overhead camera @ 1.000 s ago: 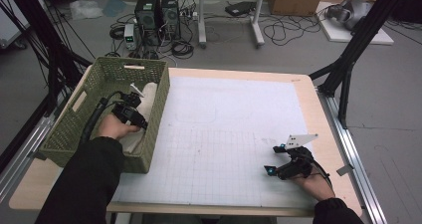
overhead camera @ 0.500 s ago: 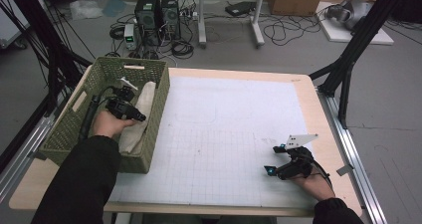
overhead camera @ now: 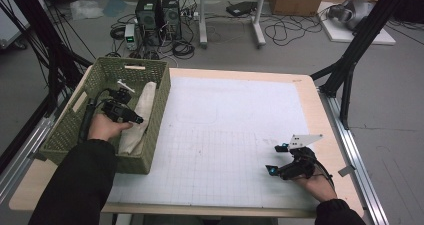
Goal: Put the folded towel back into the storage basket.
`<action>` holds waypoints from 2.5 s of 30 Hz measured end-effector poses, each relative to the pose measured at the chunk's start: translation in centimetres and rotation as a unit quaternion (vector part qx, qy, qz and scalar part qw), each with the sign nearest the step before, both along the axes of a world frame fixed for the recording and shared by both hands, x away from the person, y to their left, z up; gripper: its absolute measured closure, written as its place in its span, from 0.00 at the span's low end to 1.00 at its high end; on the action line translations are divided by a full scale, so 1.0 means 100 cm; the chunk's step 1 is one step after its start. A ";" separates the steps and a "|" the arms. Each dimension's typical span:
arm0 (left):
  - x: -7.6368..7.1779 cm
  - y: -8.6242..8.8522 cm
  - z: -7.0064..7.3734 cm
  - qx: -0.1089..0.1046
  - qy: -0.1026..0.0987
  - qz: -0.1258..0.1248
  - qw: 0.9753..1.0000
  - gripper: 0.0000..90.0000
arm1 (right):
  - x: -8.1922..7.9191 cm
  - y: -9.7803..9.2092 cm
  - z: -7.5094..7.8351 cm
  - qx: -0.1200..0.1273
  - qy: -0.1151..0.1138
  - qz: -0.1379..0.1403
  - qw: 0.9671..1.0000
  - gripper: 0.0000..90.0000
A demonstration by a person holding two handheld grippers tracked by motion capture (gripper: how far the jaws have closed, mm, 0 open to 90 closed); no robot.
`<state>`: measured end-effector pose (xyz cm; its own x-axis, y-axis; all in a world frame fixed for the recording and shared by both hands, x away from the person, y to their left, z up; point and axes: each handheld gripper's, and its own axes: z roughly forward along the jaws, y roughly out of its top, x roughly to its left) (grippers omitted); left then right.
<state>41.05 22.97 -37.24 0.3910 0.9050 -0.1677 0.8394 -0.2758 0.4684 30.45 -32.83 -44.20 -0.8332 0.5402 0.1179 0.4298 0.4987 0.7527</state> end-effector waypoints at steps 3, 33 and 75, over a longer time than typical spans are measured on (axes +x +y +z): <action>-0.002 0.002 0.003 -0.014 -0.009 0.001 1.000 0.75 | -0.001 0.000 0.003 0.005 -0.005 -0.002 1.000 0.13; -0.012 0.012 0.014 -0.082 -0.039 0.005 0.996 0.63 | -0.004 -0.004 0.011 0.025 -0.015 -0.016 0.999 0.13; -0.029 0.039 0.019 -0.257 -0.043 -0.001 0.966 0.44 | -0.005 -0.003 0.015 0.020 -0.025 -0.015 0.999 0.13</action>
<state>38.12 26.92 -35.35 0.4245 0.7109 -0.5607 0.7911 0.0099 0.6116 29.97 -33.09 -42.75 -0.8217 0.5613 0.0988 0.4058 0.4544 0.7930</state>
